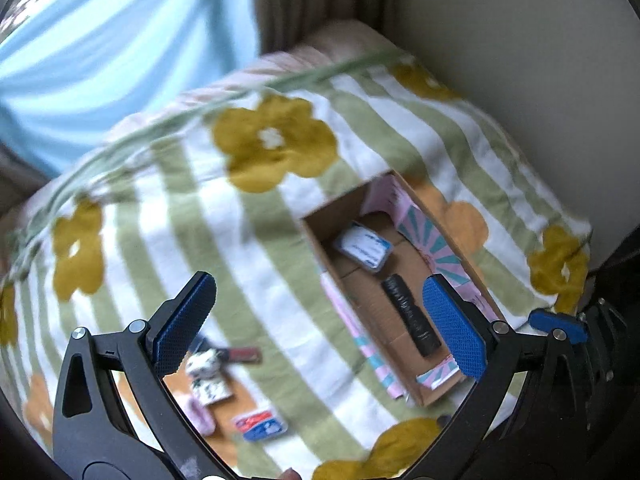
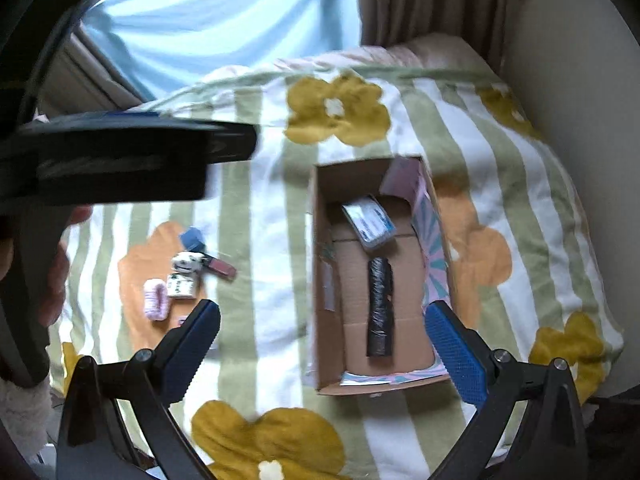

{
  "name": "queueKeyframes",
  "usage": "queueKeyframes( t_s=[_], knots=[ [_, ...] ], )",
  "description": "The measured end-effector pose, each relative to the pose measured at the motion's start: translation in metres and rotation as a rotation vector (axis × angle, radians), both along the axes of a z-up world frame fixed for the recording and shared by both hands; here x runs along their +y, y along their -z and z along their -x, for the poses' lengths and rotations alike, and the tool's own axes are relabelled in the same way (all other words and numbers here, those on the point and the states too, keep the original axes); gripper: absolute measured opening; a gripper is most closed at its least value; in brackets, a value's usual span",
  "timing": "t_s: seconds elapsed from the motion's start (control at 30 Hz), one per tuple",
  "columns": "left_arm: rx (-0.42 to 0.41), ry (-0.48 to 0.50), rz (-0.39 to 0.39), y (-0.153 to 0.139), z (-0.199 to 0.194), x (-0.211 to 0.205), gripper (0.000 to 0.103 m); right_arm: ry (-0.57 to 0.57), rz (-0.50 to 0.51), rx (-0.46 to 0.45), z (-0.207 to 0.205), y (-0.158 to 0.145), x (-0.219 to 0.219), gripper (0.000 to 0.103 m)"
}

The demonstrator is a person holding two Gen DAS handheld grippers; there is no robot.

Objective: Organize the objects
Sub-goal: 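Withdraw both grippers from the box back over the remaining items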

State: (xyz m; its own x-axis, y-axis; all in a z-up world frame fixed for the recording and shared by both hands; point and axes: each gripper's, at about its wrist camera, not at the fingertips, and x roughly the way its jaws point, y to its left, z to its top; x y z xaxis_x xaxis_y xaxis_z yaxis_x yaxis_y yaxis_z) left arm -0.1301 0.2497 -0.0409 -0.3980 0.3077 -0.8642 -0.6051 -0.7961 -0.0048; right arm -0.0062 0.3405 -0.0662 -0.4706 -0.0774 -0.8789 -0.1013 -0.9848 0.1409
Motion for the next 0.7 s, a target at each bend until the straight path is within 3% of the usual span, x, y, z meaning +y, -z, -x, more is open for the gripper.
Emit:
queueKeyframes(
  t_s=[0.2,0.33,0.53,0.7],
  knots=[
    [0.064,-0.193,-0.079,-0.045,-0.023,-0.108,0.103,-0.061,0.004,0.083,-0.003,-0.035,-0.043,0.102],
    [0.113,-0.319,-0.100,-0.059,-0.044,-0.175,0.103,-0.071,0.058,0.127,-0.004,-0.049,-0.061,0.102],
    [0.102,-0.463,-0.106,-0.050,-0.073,-0.257,0.103,-0.091,0.068,0.161,-0.003,-0.054,-0.084,0.102],
    [0.073,-0.504,-0.104,-0.035,-0.083,-0.285,0.103,-0.123,0.063,0.180,0.005,-0.057,-0.097,0.102]
  ],
)
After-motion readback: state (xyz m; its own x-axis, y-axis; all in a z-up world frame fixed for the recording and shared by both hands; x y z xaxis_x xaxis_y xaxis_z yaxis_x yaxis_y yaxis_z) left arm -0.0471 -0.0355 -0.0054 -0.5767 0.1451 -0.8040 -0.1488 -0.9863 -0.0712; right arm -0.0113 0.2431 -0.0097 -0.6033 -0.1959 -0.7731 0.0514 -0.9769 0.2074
